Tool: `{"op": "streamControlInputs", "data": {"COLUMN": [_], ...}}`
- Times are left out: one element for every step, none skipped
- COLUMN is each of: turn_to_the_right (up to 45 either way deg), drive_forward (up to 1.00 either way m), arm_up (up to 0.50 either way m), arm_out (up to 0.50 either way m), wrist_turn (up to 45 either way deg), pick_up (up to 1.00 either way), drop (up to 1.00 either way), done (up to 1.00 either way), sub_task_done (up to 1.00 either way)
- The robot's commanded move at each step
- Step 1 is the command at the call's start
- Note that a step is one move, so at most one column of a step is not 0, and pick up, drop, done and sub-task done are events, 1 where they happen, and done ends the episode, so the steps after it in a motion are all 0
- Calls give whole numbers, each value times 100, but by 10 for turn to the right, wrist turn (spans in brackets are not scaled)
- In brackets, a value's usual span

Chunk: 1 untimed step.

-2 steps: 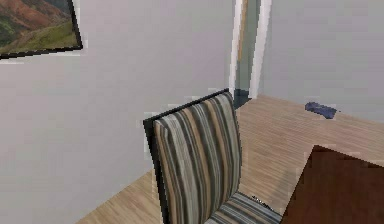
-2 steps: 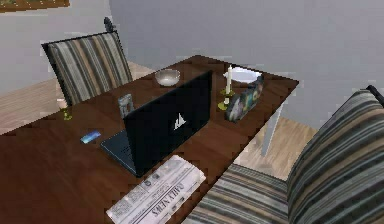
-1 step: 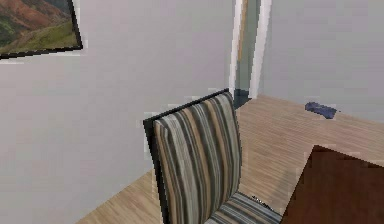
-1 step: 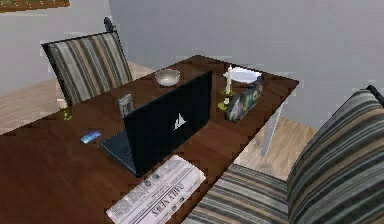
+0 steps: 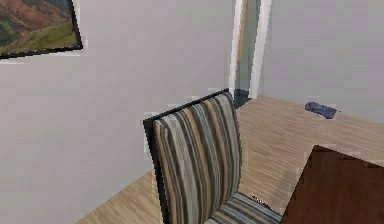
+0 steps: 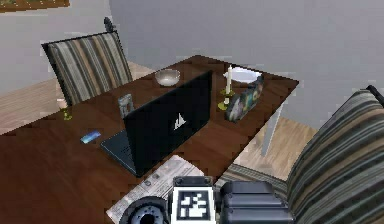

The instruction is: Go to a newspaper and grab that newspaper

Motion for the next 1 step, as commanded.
{"op": "streamControlInputs", "data": {"turn_to_the_right": [0], "drive_forward": [0], "arm_up": [0], "arm_out": [2], "wrist_turn": [0], "pick_up": [0], "drop": [0], "done": [0], "sub_task_done": [0]}}
